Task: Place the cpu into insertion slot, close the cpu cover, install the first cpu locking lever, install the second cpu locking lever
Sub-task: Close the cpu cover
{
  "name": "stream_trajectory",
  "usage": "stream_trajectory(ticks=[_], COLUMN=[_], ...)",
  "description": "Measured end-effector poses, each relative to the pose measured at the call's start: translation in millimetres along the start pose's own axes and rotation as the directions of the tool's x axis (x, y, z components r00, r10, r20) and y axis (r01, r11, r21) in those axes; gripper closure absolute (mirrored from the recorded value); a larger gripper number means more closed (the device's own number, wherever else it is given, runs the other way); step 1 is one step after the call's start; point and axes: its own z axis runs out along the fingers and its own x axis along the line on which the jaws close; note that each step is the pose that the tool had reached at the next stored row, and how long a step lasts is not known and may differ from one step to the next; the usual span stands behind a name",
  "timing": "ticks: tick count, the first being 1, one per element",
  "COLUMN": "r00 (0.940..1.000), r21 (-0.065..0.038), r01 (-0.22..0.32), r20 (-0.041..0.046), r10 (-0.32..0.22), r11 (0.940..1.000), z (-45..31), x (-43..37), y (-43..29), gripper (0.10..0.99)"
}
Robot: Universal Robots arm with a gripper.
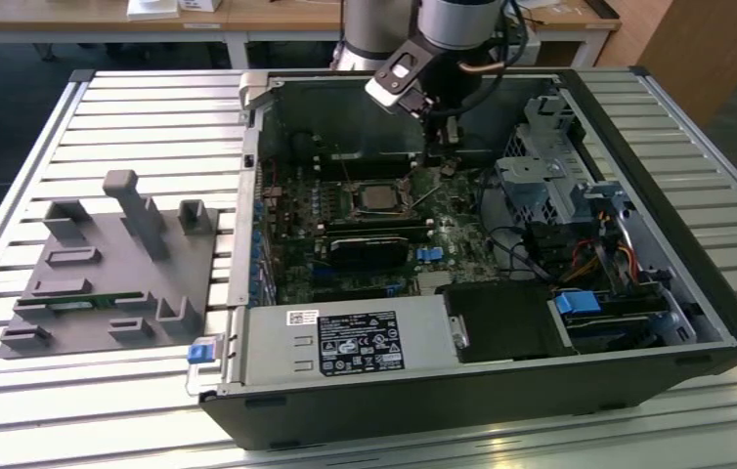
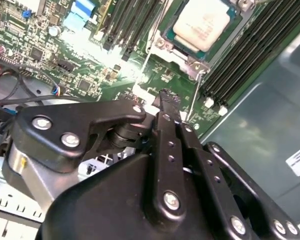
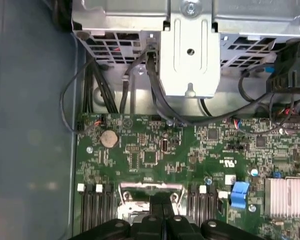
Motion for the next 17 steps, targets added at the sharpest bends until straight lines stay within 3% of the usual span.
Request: stream_trajectory(ticks=[9, 17], r00=[1.0000, 1.0000], r21=[0.000, 0.000], r01=[-0.003, -0.005], r20=[0.0000, 0.0000], r10=[0.003, 0.005], r11=[1.0000, 1.0000], z=[6.7, 9.2], x=[5.1, 6.1], y=[1.5, 11.9], gripper=[0.980, 0.980])
